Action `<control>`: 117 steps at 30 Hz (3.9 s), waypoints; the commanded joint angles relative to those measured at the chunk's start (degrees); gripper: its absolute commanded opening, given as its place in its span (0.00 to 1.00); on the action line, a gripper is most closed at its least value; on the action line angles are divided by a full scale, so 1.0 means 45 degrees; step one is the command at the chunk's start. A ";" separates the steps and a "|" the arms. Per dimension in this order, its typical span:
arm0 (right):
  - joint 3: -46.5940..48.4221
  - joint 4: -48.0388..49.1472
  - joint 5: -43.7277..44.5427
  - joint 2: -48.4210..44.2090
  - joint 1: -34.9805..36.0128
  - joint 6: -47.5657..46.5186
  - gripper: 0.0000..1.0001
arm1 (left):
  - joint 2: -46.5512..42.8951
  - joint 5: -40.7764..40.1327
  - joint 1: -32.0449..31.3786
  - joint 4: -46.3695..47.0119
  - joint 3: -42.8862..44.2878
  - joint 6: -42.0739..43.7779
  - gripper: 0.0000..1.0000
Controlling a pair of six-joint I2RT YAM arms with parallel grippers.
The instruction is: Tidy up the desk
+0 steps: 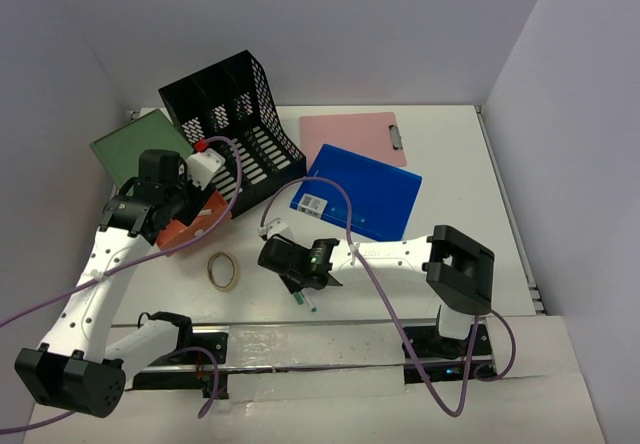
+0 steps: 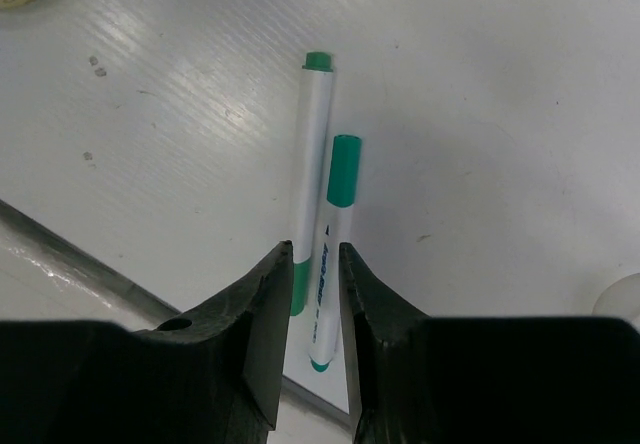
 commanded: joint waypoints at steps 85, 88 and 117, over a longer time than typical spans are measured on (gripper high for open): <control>0.2870 0.8325 -0.0524 -0.2681 -0.1884 0.1760 0.00 | 0.0659 1.0315 0.0050 0.0676 0.2516 -0.5193 0.46; 0.2679 0.8325 -0.0491 -0.2719 -0.1866 0.1741 0.00 | 0.0596 0.9423 0.0070 0.0773 0.2475 -0.5192 0.19; -0.0561 0.3097 -0.0368 -0.2333 -0.1771 0.0550 0.63 | 0.0480 -0.3649 0.0089 0.3583 -0.2776 0.1076 0.25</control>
